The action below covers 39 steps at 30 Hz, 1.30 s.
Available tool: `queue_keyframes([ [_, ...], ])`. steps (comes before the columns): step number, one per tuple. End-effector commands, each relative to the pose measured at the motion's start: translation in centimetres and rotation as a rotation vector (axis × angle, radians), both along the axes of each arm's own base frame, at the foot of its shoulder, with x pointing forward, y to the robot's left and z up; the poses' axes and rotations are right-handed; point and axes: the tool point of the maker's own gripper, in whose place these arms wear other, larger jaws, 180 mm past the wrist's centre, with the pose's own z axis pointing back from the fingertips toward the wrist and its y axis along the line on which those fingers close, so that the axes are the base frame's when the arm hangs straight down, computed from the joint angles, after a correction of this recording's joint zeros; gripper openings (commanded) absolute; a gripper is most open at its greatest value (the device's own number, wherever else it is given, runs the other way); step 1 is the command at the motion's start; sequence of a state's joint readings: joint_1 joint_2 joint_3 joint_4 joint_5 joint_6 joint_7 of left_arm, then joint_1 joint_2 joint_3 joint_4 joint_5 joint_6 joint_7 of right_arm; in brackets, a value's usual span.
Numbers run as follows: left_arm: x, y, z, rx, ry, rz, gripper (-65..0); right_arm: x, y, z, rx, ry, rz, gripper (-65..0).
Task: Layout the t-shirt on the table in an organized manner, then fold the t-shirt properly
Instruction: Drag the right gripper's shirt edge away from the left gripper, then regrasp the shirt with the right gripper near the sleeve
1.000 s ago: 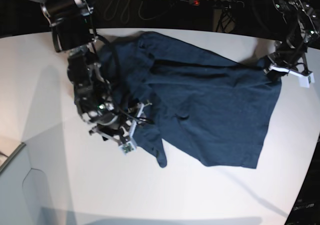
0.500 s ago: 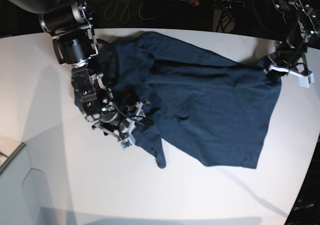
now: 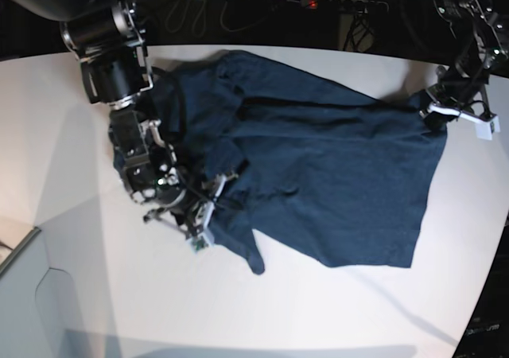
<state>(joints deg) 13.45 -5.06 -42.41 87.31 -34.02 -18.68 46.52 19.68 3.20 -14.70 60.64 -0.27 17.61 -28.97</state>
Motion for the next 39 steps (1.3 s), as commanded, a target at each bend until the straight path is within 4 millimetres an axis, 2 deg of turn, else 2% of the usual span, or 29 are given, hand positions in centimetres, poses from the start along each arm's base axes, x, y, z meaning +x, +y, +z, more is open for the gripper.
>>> queue_keyframes([
  [1, 0.7, 0.6, 1.2, 0.017, -0.040, 0.000, -65.0, 2.7, 0.4, 3.9, 0.027, -0.115, 0.009, -65.0],
  [6, 0.8, 0.6, 1.2, 0.017, -0.044, 0.000, -65.0, 5.8, -0.4, 8.0, 0.016, -0.210, 0.002, -65.0],
  [12, 1.2, 0.6, 1.7, 0.020, -0.058, -0.002, -65.0, 10.9, -4.4, 14.0, 0.059, -0.343, -0.114, -65.0],
  [15, 1.6, 0.6, 1.9, 0.020, -0.066, -0.001, -65.0, 12.7, -6.1, 15.2, 0.100, -0.382, -0.167, -65.0],
  [18, 2.1, 0.6, 2.1, 0.022, -0.075, -0.003, -65.0, 14.0, -7.5, 14.9, 0.137, -0.386, -0.211, -65.0],
  [21, 2.4, 0.5, 2.3, 0.022, -0.082, -0.004, -65.0, 14.6, -8.6, 13.5, 0.141, -0.355, -0.234, -63.7],
  [23, 2.6, 0.5, 2.4, 0.021, -0.086, -0.006, -65.0, 14.7, -8.8, 12.6, 0.145, -0.333, -0.242, -57.1],
  [29, 2.9, 0.5, 2.6, 0.021, -0.094, -0.005, -65.0, 14.6, -8.9, 12.2, 0.151, -0.331, -0.247, -31.9],
  [31, 2.9, 0.5, 2.5, 0.021, -0.093, -0.005, -65.0, 14.0, -8.9, 11.3, 0.148, -0.318, -0.248, -26.6],
  [33, 2.8, 0.5, 2.4, 0.021, -0.090, -0.006, -65.0, 13.3, -8.8, 11.2, 0.145, -0.335, -0.241, -23.8],
  [39, 2.5, 0.6, 2.3, 0.021, -0.084, -0.002, -65.0, 9.3, -8.0, 10.7, 0.137, -0.390, -0.210, -23.1],
])
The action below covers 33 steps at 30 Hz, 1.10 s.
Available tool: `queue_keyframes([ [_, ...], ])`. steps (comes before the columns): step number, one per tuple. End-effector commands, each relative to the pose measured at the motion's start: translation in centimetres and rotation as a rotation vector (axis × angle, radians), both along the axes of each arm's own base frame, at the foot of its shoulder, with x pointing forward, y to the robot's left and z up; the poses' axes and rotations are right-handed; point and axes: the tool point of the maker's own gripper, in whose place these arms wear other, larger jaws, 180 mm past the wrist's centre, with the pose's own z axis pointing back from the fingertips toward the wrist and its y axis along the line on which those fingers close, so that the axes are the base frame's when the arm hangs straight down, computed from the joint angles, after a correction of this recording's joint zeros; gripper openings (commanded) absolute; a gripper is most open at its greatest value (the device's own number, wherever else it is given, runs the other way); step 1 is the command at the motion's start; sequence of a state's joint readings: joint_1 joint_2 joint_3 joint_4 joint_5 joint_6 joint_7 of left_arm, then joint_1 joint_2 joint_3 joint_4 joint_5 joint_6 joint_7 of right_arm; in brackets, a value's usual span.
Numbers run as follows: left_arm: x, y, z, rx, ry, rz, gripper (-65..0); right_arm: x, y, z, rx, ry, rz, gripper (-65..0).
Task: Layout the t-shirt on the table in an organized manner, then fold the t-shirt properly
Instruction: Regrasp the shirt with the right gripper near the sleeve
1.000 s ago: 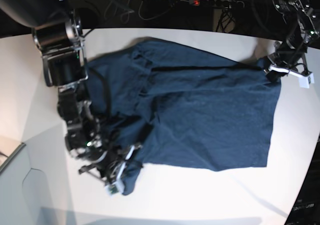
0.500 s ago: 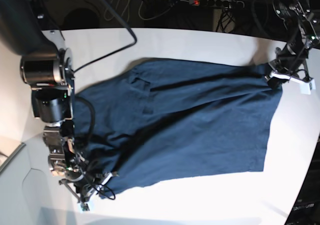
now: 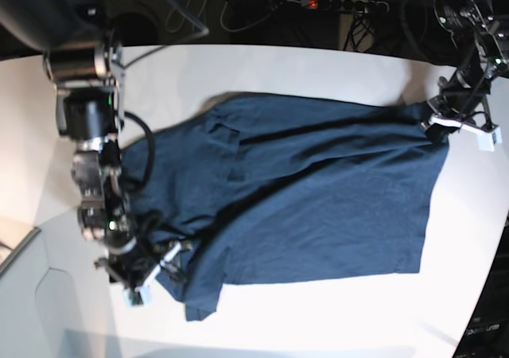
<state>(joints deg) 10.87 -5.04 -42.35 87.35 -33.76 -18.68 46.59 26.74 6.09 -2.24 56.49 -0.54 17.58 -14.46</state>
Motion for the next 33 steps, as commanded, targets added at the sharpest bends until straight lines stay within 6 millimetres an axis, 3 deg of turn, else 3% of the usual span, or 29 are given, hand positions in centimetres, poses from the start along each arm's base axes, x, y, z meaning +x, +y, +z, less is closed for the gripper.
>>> queue_keyframes([
  [1, 0.7, 0.6, 1.2, 0.018, -0.042, 0.000, -65.0, 0.8, 0.0, 2.7, 0.007, -0.073, 0.000, -23.1],
  [10, 0.1, 1.0, 1.0, 0.027, -0.026, 0.001, -65.0, -7.6, 1.6, -3.4, 0.000, 0.079, 0.024, -23.1],
  [15, -0.1, 0.8, 0.7, 0.021, -0.022, 0.003, -65.0, -10.9, 2.9, -5.2, 0.022, 0.120, 0.034, -22.9],
  [20, -0.1, 0.8, 0.7, 0.021, -0.022, 0.003, -65.0, -10.4, 1.8, -5.6, 0.004, 0.132, 0.026, -22.8],
  [29, -0.2, 0.8, 0.7, 0.021, -0.020, 0.003, -65.0, -8.2, -0.5, -10.2, -0.015, 0.285, -0.010, -23.1],
  [33, -0.1, 0.8, 0.7, 0.024, -0.020, 0.000, -65.0, -7.9, -0.7, -10.5, -0.014, 0.300, -0.014, -24.4],
])
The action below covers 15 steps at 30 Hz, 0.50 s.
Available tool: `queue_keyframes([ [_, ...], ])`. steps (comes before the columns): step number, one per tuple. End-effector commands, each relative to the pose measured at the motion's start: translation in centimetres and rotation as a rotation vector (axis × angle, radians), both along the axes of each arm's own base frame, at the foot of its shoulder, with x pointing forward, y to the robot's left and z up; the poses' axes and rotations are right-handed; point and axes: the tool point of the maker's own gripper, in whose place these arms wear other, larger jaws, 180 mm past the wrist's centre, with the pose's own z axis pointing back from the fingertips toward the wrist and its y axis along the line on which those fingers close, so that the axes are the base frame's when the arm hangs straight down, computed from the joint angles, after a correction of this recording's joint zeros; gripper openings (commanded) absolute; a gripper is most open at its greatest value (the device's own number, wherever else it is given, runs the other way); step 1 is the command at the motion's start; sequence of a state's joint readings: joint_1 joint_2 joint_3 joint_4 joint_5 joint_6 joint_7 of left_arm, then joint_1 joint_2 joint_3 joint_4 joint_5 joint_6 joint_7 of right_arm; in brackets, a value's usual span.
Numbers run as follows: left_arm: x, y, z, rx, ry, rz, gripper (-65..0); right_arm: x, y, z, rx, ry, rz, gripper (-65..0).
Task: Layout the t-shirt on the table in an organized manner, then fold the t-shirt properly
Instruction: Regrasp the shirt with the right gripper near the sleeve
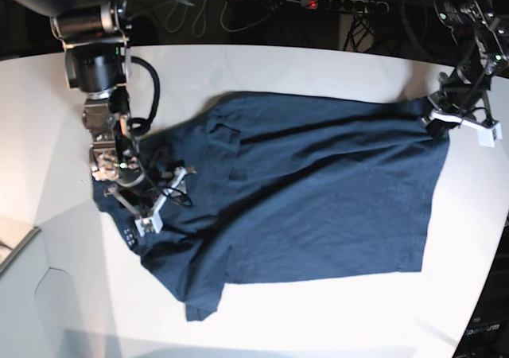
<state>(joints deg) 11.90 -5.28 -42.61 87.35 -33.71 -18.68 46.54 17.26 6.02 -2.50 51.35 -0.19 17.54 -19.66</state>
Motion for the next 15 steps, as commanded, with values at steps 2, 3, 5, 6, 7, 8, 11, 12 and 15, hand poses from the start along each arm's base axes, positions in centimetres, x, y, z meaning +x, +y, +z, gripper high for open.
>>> queue_keyframes([
  [2, 0.62, 0.52, 1.10, 0.018, -0.037, -0.004, -65.0, 1.10, -0.36, 1.21, -0.001, -0.042, -0.003, -29.0],
  [3, 0.62, 0.52, 1.10, 0.018, -0.037, -0.004, -65.0, 1.10, -0.36, 1.21, -0.001, -0.042, -0.003, -32.7],
  [5, 0.61, 0.47, 1.08, 0.017, -0.037, -0.003, -65.0, 0.97, -0.18, 1.08, 0.003, -0.039, -0.003, -42.6],
  [6, 0.67, 0.47, 1.12, 0.017, -0.039, -0.003, -65.0, 0.97, -0.10, 1.08, 0.005, -0.039, -0.003, -47.2],
  [7, 0.67, 0.47, 1.12, 0.017, -0.039, -0.003, -65.0, 0.90, -0.10, 1.02, 0.005, -0.038, -0.003, -51.9],
  [8, 0.67, 0.47, 1.12, 0.017, -0.039, -0.003, -65.0, 0.90, -0.10, 1.02, 0.005, -0.038, -0.003, -56.1],
  [11, 0.73, 0.47, 1.16, 0.017, -0.040, -0.003, -65.0, 0.80, -0.15, 0.93, 0.004, -0.033, -0.004, -65.0],
  [12, 0.73, 0.47, 1.16, 0.017, -0.040, -0.003, -65.0, 0.81, -0.23, 0.96, 0.002, -0.033, -0.004, -65.0],
  [15, 0.73, 0.47, 1.16, 0.017, -0.040, -0.003, -65.0, 0.47, -0.50, 1.00, -0.002, -0.038, -0.006, -64.5],
])
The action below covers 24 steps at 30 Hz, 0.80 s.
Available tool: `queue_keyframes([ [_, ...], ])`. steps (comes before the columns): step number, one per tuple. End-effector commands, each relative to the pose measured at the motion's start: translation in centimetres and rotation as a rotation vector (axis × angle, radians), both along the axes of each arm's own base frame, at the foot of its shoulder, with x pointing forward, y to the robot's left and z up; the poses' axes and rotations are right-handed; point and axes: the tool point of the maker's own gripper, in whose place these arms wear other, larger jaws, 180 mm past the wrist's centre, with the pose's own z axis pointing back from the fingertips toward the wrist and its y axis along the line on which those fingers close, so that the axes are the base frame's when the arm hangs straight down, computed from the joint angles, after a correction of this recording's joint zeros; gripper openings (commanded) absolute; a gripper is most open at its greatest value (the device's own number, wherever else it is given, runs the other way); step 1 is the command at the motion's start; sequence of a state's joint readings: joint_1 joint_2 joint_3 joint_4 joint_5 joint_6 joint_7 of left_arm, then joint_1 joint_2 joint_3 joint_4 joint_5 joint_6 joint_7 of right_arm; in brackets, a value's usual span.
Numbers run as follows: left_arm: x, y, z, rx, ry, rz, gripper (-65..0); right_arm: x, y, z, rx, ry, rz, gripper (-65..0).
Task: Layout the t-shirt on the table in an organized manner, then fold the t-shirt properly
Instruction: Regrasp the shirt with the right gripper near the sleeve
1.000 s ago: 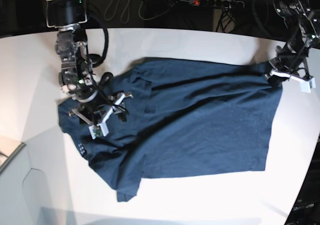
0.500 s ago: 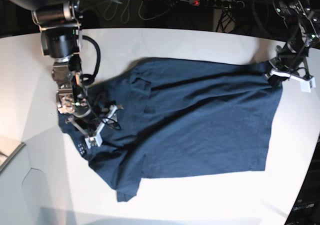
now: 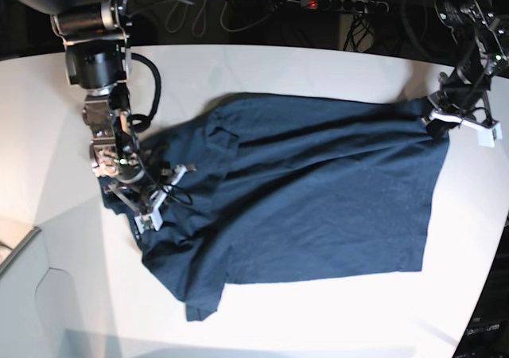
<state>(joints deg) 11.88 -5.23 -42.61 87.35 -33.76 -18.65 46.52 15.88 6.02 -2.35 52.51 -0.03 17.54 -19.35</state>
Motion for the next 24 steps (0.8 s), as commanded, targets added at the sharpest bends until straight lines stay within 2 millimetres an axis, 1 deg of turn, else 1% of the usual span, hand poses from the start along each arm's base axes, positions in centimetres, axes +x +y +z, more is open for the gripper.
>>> queue_keyframes([
  [1, 0.7, 0.5, 1.1, 0.018, -0.039, -0.004, -65.0, 1.1, -0.5, 1.6, -0.007, -0.050, -0.002, -63.7],
  [4, 0.7, 0.5, 1.1, 0.018, -0.039, -0.004, -65.0, 1.0, -0.6, 3.4, -0.019, -0.111, 0.008, -60.2],
  [5, 0.7, 0.5, 1.1, 0.018, -0.039, -0.004, -65.0, 0.9, -0.4, 4.1, -0.020, -0.135, 0.013, -58.0],
  [9, 0.7, 0.4, 1.1, 0.016, -0.039, -0.005, -65.0, 0.7, 0.2, 7.6, -0.023, -0.242, 0.033, -45.2],
  [11, 0.7, 0.3, 1.1, 0.016, -0.039, -0.007, -65.0, 0.3, 0.7, 9.0, -0.021, -0.281, 0.041, -38.1],
  [12, 0.7, 0.3, 1.1, 0.014, -0.039, -0.006, -65.0, 0.1, 0.8, 9.4, -0.021, -0.295, 0.045, -35.6],
  [13, 0.7, 0.3, 1.1, 0.014, -0.039, -0.006, -65.0, -0.2, 1.3, 9.6, -0.013, -0.299, 0.049, -33.6],
  [15, 0.7, 0.3, 1.1, 0.014, -0.039, -0.006, -65.0, -0.4, 2.8, 9.6, 0.014, -0.301, 0.060, -32.0],
  [17, 0.7, 0.3, 1.0, 0.014, -0.038, -0.006, -65.0, -0.6, 4.1, 9.4, 0.028, -0.294, 0.082, -31.9],
  [22, 0.7, 0.3, 1.0, 0.014, -0.038, -0.006, -65.0, -1.9, 8.0, 7.6, 0.015, -0.189, 0.186, -31.7],
  [24, 0.7, 0.2, 1.0, 0.014, -0.037, -0.008, -65.0, -1.4, 8.7, 7.9, 0.021, -0.181, 0.191, -31.7],
])
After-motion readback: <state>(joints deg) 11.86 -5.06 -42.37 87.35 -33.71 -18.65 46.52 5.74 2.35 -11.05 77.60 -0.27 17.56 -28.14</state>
